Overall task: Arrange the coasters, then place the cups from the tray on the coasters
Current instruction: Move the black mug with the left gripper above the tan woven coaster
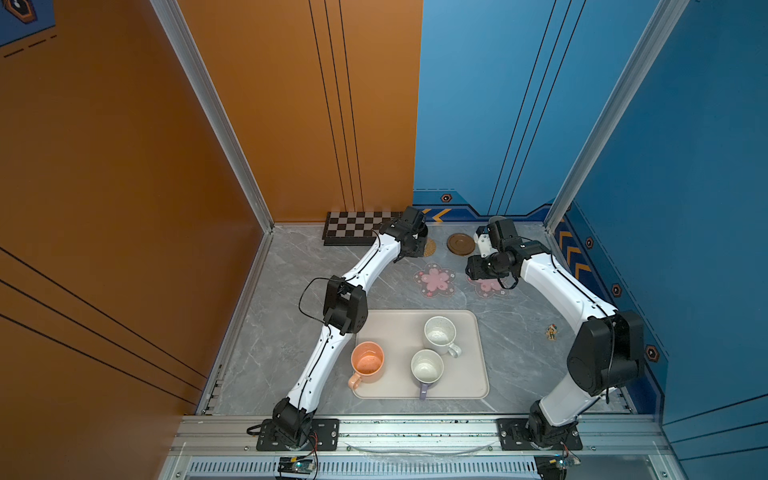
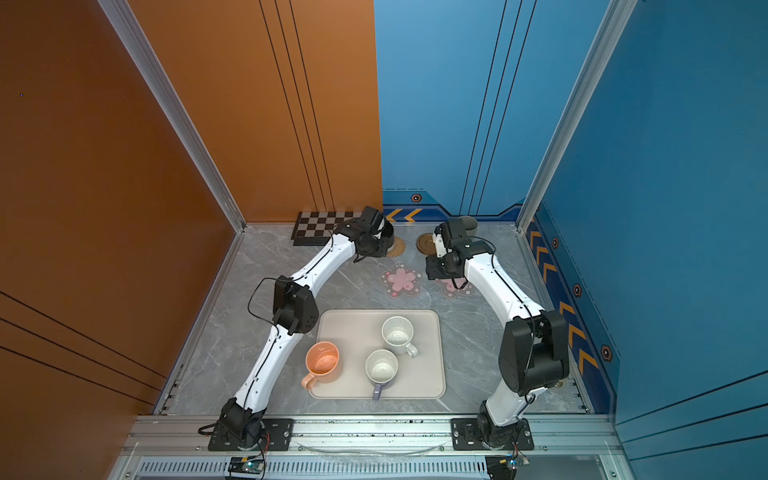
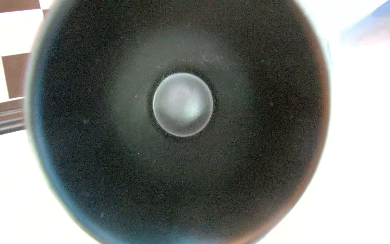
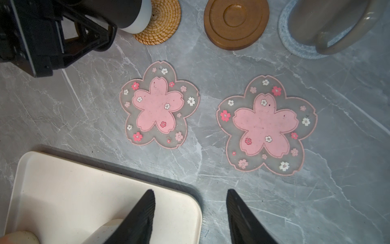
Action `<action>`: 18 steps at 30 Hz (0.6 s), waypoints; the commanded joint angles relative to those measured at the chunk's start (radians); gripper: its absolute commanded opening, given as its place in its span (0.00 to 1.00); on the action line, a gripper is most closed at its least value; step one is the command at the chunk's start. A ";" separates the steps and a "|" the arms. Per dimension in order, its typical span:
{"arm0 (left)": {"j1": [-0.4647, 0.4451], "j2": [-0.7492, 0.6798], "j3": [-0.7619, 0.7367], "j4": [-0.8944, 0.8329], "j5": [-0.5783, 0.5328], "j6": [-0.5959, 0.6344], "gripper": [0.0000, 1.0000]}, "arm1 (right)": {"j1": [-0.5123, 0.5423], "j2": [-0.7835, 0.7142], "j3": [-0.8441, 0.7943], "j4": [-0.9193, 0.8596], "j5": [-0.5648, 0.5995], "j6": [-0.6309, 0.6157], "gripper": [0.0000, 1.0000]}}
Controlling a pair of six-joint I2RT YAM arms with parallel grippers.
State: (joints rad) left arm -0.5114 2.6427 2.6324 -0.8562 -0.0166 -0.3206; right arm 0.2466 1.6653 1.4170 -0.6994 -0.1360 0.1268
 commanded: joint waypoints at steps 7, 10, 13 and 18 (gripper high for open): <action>0.007 0.016 0.051 0.109 0.030 0.009 0.00 | -0.006 0.014 0.025 -0.026 -0.024 -0.003 0.56; 0.007 0.023 0.051 0.125 0.038 0.006 0.00 | -0.006 0.019 0.028 -0.024 -0.028 -0.002 0.56; 0.009 0.033 0.054 0.137 0.043 0.000 0.00 | -0.004 0.026 0.026 -0.023 -0.031 0.002 0.56; 0.009 0.043 0.055 0.147 0.034 -0.004 0.00 | -0.004 0.027 0.022 -0.023 -0.034 0.002 0.56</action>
State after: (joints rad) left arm -0.5087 2.6881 2.6392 -0.7830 0.0124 -0.3218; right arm 0.2466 1.6814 1.4178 -0.6991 -0.1577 0.1272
